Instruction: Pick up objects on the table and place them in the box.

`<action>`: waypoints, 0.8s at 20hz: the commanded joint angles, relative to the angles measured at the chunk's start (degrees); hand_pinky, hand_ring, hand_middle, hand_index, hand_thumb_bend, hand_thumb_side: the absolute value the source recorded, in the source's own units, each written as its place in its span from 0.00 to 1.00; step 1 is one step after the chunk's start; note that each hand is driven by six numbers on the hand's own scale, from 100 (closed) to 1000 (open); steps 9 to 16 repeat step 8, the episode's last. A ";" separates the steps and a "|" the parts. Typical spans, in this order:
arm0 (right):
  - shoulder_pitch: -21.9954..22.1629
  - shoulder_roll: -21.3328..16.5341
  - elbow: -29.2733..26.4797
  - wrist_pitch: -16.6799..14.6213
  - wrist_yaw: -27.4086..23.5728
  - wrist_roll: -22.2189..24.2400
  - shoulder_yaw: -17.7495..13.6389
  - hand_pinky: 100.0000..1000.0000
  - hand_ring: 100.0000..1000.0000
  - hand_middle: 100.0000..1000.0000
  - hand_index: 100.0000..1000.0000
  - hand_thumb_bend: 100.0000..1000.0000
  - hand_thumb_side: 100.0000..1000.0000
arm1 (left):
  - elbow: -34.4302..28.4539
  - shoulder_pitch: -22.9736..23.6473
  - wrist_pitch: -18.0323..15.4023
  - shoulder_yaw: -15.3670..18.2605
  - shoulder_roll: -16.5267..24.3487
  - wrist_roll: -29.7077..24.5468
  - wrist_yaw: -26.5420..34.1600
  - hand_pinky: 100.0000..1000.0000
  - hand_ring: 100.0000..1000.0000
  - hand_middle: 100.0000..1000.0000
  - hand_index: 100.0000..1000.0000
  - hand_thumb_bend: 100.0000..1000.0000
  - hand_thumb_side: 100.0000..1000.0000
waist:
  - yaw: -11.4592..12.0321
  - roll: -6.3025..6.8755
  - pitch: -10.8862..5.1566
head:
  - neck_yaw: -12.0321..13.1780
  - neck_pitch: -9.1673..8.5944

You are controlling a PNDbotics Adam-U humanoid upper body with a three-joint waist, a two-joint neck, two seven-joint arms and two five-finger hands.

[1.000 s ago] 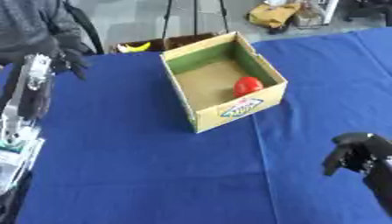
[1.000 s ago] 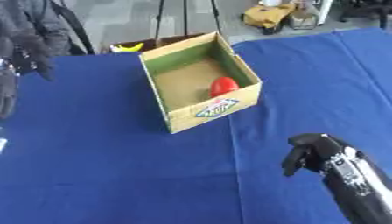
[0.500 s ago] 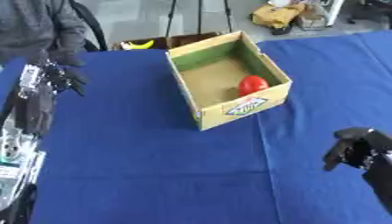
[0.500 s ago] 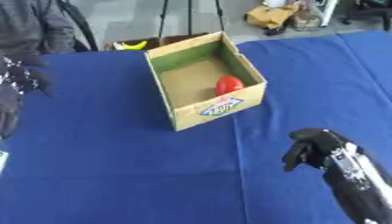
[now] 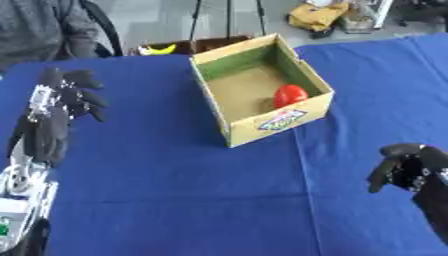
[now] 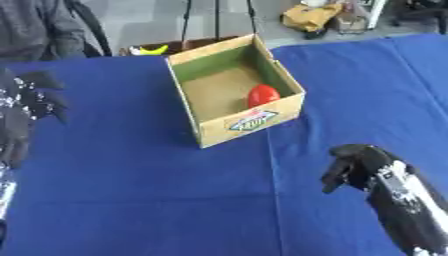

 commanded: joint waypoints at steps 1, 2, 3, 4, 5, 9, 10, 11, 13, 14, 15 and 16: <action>-0.19 -0.29 -1.20 -0.16 -0.36 -0.19 -0.44 0.44 0.51 0.45 0.69 0.00 0.78 | -0.85 -0.34 0.15 0.07 0.37 -0.42 -0.21 0.34 0.47 0.56 0.75 0.21 1.00 | 0.05 -0.25 -0.70 | -0.01 0.24; -0.21 -0.32 -1.20 -0.20 -0.36 -0.16 -0.42 0.44 0.51 0.45 0.69 0.00 0.77 | -0.85 -0.35 0.19 0.07 0.32 -0.45 -0.29 0.34 0.47 0.56 0.75 0.21 1.00 | 0.11 -0.29 -0.69 | 0.03 0.19; -0.24 -0.36 -1.20 -0.25 -0.36 -0.11 -0.40 0.44 0.51 0.45 0.69 0.00 0.77 | -0.87 -0.36 0.22 0.07 0.26 -0.46 -0.32 0.34 0.47 0.56 0.75 0.21 1.00 | 0.14 -0.31 -0.69 | 0.06 0.19; -0.23 -0.37 -1.20 -0.28 -0.36 -0.09 -0.41 0.44 0.51 0.45 0.69 0.00 0.77 | -0.89 -0.36 0.26 0.07 0.22 -0.47 -0.33 0.34 0.47 0.56 0.75 0.21 1.00 | 0.13 -0.32 -0.70 | 0.05 0.20; -0.22 -0.37 -1.20 -0.29 -0.37 -0.11 -0.43 0.44 0.51 0.45 0.69 0.00 0.77 | -0.91 -0.36 0.30 0.06 0.18 -0.48 -0.33 0.34 0.47 0.56 0.75 0.21 1.00 | 0.13 -0.32 -0.72 | 0.04 0.22; -0.23 -0.30 -1.20 -0.27 -0.41 -0.15 -0.44 0.44 0.51 0.45 0.69 0.00 0.77 | -0.99 -0.34 0.39 -0.05 0.09 -0.60 -0.40 0.34 0.47 0.56 0.75 0.21 1.00 | 0.24 -0.38 -0.70 | 0.01 0.20; -0.23 -0.30 -1.20 -0.27 -0.41 -0.15 -0.44 0.44 0.51 0.45 0.69 0.00 0.77 | -0.99 -0.34 0.39 -0.05 0.09 -0.60 -0.40 0.34 0.47 0.56 0.75 0.21 1.00 | 0.24 -0.38 -0.70 | 0.01 0.20; -0.23 -0.30 -1.20 -0.27 -0.41 -0.15 -0.44 0.44 0.51 0.45 0.69 0.00 0.77 | -0.99 -0.34 0.39 -0.05 0.09 -0.60 -0.40 0.34 0.47 0.56 0.75 0.21 1.00 | 0.24 -0.38 -0.70 | 0.01 0.20; -0.23 -0.30 -1.20 -0.27 -0.41 -0.15 -0.44 0.44 0.51 0.45 0.69 0.00 0.77 | -0.99 -0.34 0.39 -0.05 0.09 -0.60 -0.40 0.34 0.47 0.56 0.75 0.21 1.00 | 0.24 -0.38 -0.70 | 0.01 0.20; -0.23 -0.30 -1.20 -0.27 -0.41 -0.15 -0.44 0.44 0.51 0.45 0.69 0.00 0.77 | -0.99 -0.34 0.39 -0.05 0.09 -0.60 -0.40 0.34 0.47 0.56 0.75 0.21 1.00 | 0.24 -0.38 -0.70 | 0.01 0.20; -0.23 -0.30 -1.20 -0.27 -0.41 -0.15 -0.44 0.44 0.51 0.45 0.69 0.00 0.77 | -0.99 -0.34 0.39 -0.05 0.09 -0.60 -0.40 0.34 0.47 0.56 0.75 0.21 1.00 | 0.24 -0.38 -0.70 | 0.01 0.20; -0.23 -0.30 -1.20 -0.27 -0.41 -0.15 -0.44 0.44 0.51 0.45 0.69 0.00 0.77 | -0.99 -0.34 0.39 -0.05 0.09 -0.60 -0.40 0.34 0.47 0.56 0.75 0.21 1.00 | 0.24 -0.38 -0.70 | 0.01 0.20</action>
